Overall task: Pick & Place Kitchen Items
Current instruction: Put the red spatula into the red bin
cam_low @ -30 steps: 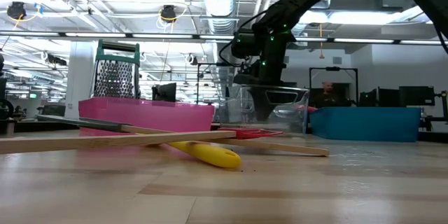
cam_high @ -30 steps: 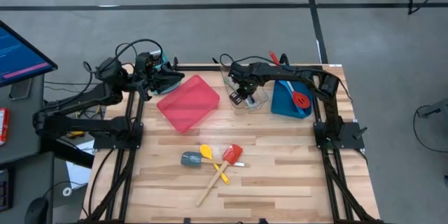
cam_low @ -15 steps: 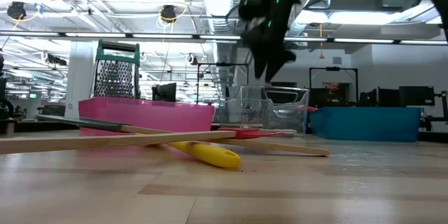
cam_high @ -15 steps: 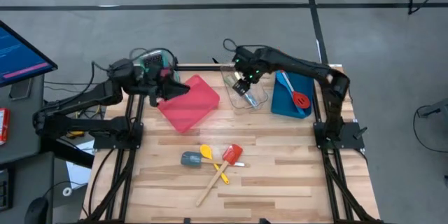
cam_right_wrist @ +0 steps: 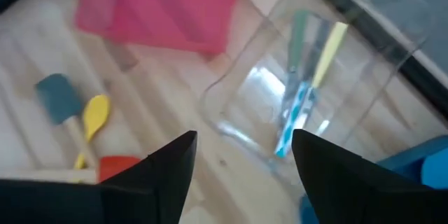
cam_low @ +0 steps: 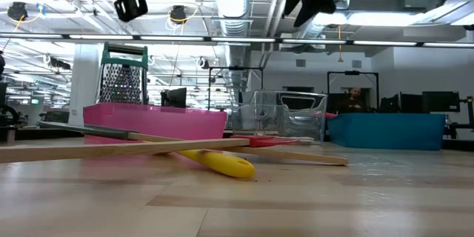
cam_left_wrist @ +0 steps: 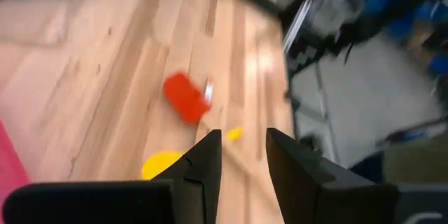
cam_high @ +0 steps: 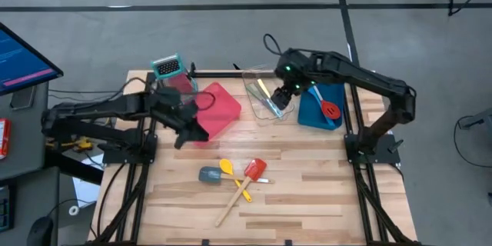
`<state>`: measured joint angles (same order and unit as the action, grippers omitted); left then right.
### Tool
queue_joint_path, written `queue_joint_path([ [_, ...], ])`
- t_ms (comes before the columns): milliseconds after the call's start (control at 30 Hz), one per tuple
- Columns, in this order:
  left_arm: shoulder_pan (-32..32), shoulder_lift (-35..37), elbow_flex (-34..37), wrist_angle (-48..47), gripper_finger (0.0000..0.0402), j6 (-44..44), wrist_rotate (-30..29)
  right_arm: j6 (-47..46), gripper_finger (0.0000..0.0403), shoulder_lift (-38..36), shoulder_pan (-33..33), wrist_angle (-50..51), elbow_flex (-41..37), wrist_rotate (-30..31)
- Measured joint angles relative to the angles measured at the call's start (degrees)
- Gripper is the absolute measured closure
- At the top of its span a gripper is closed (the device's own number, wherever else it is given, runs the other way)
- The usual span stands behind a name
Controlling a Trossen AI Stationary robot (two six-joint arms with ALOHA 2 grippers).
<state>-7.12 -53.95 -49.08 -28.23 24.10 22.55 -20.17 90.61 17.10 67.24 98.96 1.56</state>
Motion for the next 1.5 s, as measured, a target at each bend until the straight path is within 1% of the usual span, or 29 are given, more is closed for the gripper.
queue_joint_path([
  [133, 4.7, -4.5, 0.0, -3.8, 0.0304, -4.1, -4.3, -2.5, 0.0170, -1.5, -3.9, 2.1, 0.0, 0.0],
  [200, 7.0, -7.1, 0.0, -3.9, 0.0304, -5.4, -6.8, -4.1, 0.0170, -1.9, -6.1, 3.4, 0.0, 0.1],
  [300, 10.3, -10.7, -0.3, -3.9, 0.0304, -5.0, -9.2, -6.4, 0.0170, -1.8, -9.9, 5.4, 0.0, 1.3],
  [367, 12.4, -13.0, -0.8, -4.1, 0.0304, -3.3, -9.5, -7.5, 0.0170, -1.6, -12.5, 7.2, 0.0, 2.3],
  [500, 16.6, -16.7, -2.9, -3.9, 0.0304, 4.0, -9.9, -11.7, 0.0170, -1.3, -17.8, 10.7, -0.1, 3.6],
  [700, 23.8, -20.3, -4.5, -3.8, 0.0304, 18.7, -14.8, -19.5, 0.0170, -1.4, -26.5, 12.8, -0.1, 9.9],
  [933, 31.2, -25.9, -6.8, -3.9, 0.0304, 33.4, -18.0, -30.0, 0.0170, -1.4, -35.8, 14.4, -0.1, 13.8],
  [1033, 33.5, -28.5, -8.4, -3.8, 0.0304, 38.7, -20.9, -34.4, 0.0170, -1.4, -39.2, 14.3, -0.1, 14.6],
  [1200, 35.3, -33.0, -10.9, -3.7, 0.0304, 44.3, -26.9, -38.5, 0.0170, -1.4, -44.1, 14.3, -0.1, 15.3],
  [1367, 36.2, -38.1, -12.8, -1.4, 0.0304, 48.0, -29.9, -41.7, 0.0170, -1.4, -47.8, 14.2, -0.1, 15.3],
  [1500, 36.2, -42.1, -13.7, -0.5, 0.0304, 48.8, -31.7, -44.3, 0.0170, -1.4, -50.4, 14.2, -0.1, 16.7],
])
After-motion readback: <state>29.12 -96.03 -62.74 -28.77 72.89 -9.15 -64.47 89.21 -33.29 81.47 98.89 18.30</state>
